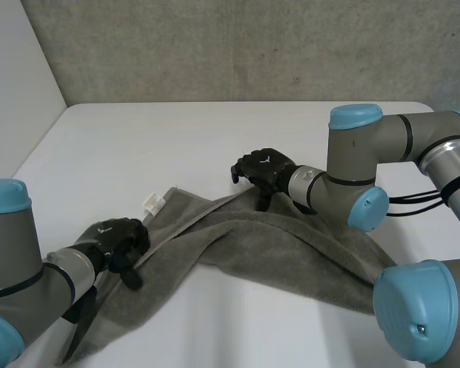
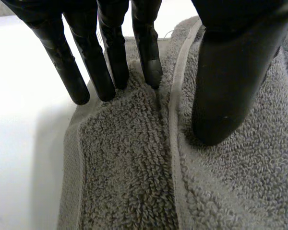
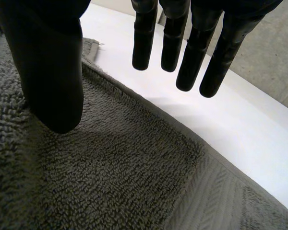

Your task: Fold the towel.

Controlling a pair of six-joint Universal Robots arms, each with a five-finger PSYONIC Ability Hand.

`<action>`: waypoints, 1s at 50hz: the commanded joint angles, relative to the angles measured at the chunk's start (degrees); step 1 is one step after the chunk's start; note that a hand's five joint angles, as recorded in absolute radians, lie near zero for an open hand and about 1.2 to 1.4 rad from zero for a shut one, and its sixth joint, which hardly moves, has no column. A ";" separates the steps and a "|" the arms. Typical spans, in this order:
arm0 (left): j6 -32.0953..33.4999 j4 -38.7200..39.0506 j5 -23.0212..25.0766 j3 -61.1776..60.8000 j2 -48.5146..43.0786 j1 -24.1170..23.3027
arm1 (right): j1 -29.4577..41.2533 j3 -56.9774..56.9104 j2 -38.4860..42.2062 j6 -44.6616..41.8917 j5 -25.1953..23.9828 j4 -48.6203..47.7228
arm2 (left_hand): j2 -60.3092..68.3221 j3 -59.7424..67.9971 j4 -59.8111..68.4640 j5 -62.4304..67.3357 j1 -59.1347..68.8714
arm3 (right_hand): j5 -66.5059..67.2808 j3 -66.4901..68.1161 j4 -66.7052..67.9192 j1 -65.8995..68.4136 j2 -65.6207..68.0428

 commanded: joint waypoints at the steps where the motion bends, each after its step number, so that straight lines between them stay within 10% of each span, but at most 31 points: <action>1: -0.04 -0.07 0.09 0.36 -0.53 0.00 | -0.03 0.01 0.89 -0.07 -0.35 0.08 | 2.70 2.81 2.77 2.79 3.33 | 0.72 1.14 1.16 1.18 1.39; 9: -0.04 -0.15 0.27 0.10 0.00 0.00 | -0.03 0.01 1.24 -0.07 -0.44 -0.62 | 20.70 20.81 20.77 20.79 21.33 | 7.27 7.70 7.72 7.74 7.95; 19: -0.30 -0.59 0.18 0.01 1.40 -0.26 | 0.41 -0.43 0.81 0.02 -2.02 -1.41 | 38.69 38.80 38.76 38.78 39.32 | 49.43 49.85 49.87 49.89 50.11; 30: -0.30 -0.95 0.27 1.59 6.33 -0.44 | 2.34 -0.69 -2.27 0.63 -1.67 -0.71 | 38.53 38.64 38.60 38.62 39.16 | 49.44 49.86 49.88 49.90 50.12; 34: -0.30 -0.95 0.27 1.77 7.99 -0.70 | 2.25 -0.17 -2.89 1.95 -1.59 -0.62 | 34.85 34.95 34.92 34.94 35.47 | 13.10 13.52 13.54 13.56 13.78; 50: -0.21 -1.21 0.27 0.45 8.87 -2.37 | 2.17 -1.13 1.33 1.43 -0.01 -1.85 | 34.83 34.94 34.90 34.92 35.46 | 4.43 4.85 4.87 4.89 5.11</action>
